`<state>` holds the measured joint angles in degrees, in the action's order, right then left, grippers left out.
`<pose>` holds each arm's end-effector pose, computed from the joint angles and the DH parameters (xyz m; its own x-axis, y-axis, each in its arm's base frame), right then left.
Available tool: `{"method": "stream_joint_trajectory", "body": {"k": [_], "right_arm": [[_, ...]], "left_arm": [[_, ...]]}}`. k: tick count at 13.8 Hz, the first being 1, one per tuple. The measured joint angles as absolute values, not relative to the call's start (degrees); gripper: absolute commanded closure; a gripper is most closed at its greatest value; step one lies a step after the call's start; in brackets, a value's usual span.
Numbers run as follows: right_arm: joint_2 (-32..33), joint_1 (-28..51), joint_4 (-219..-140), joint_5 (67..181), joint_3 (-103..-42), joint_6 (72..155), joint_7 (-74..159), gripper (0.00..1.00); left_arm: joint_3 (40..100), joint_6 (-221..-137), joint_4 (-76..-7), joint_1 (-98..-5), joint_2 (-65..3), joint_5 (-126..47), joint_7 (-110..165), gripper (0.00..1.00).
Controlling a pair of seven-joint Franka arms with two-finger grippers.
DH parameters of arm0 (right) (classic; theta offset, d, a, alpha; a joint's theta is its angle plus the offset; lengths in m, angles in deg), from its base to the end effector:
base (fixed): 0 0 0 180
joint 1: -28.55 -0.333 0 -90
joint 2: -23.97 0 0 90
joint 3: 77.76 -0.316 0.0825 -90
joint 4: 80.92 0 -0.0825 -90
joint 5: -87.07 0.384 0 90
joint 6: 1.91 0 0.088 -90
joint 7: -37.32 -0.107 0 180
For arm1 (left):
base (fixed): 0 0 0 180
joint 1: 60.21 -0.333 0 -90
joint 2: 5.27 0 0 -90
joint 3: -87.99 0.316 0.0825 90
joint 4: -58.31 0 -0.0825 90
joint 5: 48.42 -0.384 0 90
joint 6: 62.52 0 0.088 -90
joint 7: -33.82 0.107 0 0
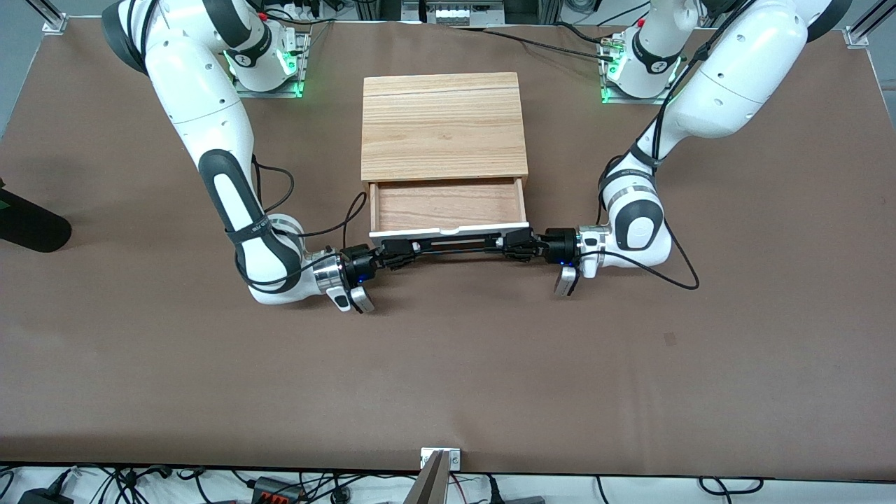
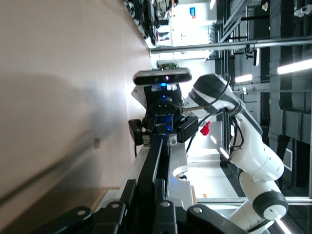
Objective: Pull top drawer with both arms simultaneously
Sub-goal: 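Pull the handle outward with both grippers, sliding the drawer open, then open both grippers and release the drawer handle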
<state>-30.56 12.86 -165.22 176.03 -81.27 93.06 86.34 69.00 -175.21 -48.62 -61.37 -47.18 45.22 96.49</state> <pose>0.6173 0.3112 0.1461 0.9648 0.2629 0.0045 0.0115 -0.0252 -0.9996 0.5740 -0.2423 0.1601 0.9976 0.0259 0.0638 -0.0613 -0.0874 0.9943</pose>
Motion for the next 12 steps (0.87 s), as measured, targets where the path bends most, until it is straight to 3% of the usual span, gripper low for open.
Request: {"method": "stream_joint_trajectory", "body": {"k": [2,3,4,6,12], "right_arm": [[-30.8,14.0,-165.2,176.0,-81.3,92.4,86.3,0.98],[-30.8,14.5,-165.2,176.0,-81.3,92.3,86.3,0.67],[-30.9,15.0,-165.2,175.9,-81.3,92.1,86.3,0.01],[-31.0,15.1,-164.9,176.2,-81.3,92.7,86.3,0.0],[-32.9,15.8,-163.4,176.2,-80.7,95.0,85.1,0.0]], "left_arm": [[70.4,-174.7,-48.6,-62.8,-47.2,45.2,95.9,0.6],[70.6,-174.5,-48.6,-63.1,-47.2,45.2,94.7,0.33],[70.6,-174.4,-48.6,-63.1,-47.2,45.2,93.5,0.24],[70.6,-174.8,-48.5,-62.9,-47.2,45.2,92.0,0.28],[70.8,-175.3,-45.7,-63.0,-47.0,39.2,86.8,0.28]]}}
